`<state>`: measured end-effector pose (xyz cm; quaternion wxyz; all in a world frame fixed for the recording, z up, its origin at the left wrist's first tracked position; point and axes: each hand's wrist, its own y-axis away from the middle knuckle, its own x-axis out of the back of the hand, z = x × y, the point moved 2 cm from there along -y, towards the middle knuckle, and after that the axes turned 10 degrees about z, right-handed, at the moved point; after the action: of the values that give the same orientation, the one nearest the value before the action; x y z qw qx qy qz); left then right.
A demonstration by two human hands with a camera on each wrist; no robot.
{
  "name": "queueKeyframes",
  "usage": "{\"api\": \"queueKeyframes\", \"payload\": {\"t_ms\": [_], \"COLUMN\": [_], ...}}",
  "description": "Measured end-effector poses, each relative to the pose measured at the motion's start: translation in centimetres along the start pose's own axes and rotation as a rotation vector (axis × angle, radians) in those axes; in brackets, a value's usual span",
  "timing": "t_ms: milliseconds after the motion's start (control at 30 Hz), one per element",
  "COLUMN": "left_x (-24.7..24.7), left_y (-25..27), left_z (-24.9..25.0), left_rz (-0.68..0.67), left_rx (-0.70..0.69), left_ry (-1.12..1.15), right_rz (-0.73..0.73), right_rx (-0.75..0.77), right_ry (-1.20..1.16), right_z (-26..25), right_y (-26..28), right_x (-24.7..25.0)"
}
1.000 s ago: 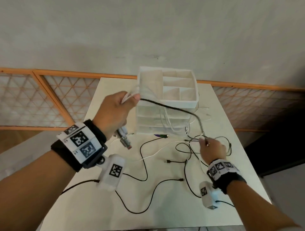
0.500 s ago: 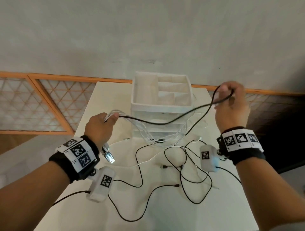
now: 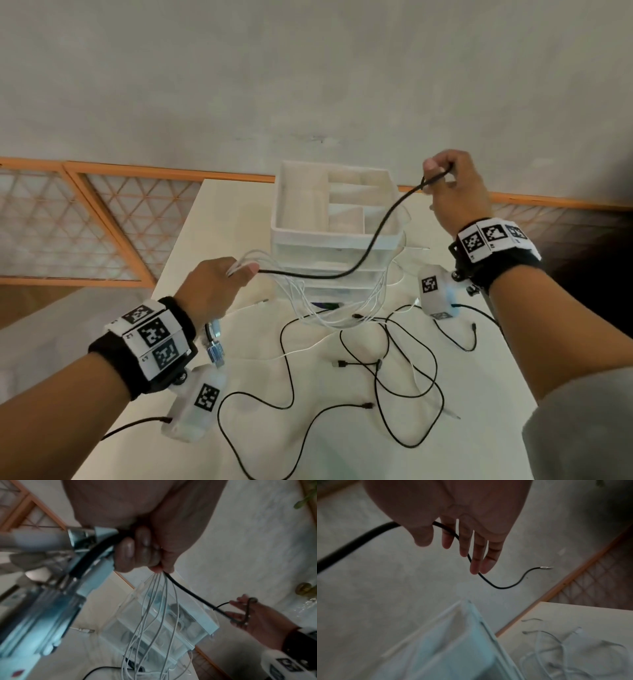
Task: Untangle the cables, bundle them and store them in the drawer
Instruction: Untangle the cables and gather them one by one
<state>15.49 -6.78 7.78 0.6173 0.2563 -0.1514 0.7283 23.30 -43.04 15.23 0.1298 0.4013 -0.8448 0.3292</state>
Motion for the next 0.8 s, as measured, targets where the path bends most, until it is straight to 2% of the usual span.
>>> {"api": "queueKeyframes", "payload": {"t_ms": [67, 167, 200, 233, 300, 367, 400, 433, 500, 533, 600, 700, 733, 767, 800], "left_x": [-0.2, -0.2, -0.2, -0.1, 0.0, -0.3, -0.6, -1.0, -2.0, -2.3, -2.1, -0.5, 0.0, 0.5, 0.7], "left_y": [0.5, 1.1, 1.2, 1.3, 1.4, 1.7, 2.1, 2.7, 3.9, 4.5, 5.4, 5.8, 5.8, 5.7, 5.7], "left_z": [0.5, 1.0, 1.2, 1.4, 1.9, 2.9, 3.8, 4.7, 6.4, 7.1, 7.7, 7.2, 6.5, 5.6, 4.4], "left_rz": [-0.079, -0.159, -0.178, -0.187, -0.191, -0.203, -0.219, -0.246, -0.335, -0.377, -0.419, -0.455, -0.483, -0.522, -0.565], "left_rx": [0.006, 0.008, 0.001, -0.005, -0.032, -0.111, -0.159, -0.198, -0.238, -0.251, -0.274, -0.239, -0.226, -0.222, -0.226], "left_ry": [0.082, 0.172, 0.180, 0.178, 0.142, 0.079, 0.051, 0.035, 0.048, 0.062, 0.080, 0.121, 0.099, 0.034, -0.075], "right_rz": [-0.115, -0.479, -0.545, -0.548, -0.413, -0.297, -0.350, -0.482, -0.763, -0.831, -0.867, -1.060, -1.044, -0.957, -0.798], "right_rx": [-0.045, -0.186, -0.219, -0.223, -0.181, -0.124, -0.074, -0.049, -0.054, -0.072, -0.136, -0.332, -0.386, -0.373, -0.276], "right_ry": [0.080, 0.298, 0.347, 0.355, 0.264, 0.062, -0.068, -0.184, -0.231, -0.223, -0.121, 0.180, 0.250, 0.333, 0.433], "right_z": [2.9, 8.3, 9.7, 10.3, 9.3, 4.8, 1.7, -1.5, -5.7, -6.1, -4.0, 1.8, 3.6, 5.2, 6.3], "right_y": [-0.2, 2.3, 3.5, 4.5, 6.2, 8.8, 10.8, 13.1, 17.4, 19.0, 20.3, 18.8, 17.7, 16.3, 14.9], "right_x": [-0.3, -0.4, -0.3, -0.1, 0.4, 1.2, 1.5, 1.5, 0.3, -0.7, -2.4, -2.6, -2.1, -1.4, -0.7]}}
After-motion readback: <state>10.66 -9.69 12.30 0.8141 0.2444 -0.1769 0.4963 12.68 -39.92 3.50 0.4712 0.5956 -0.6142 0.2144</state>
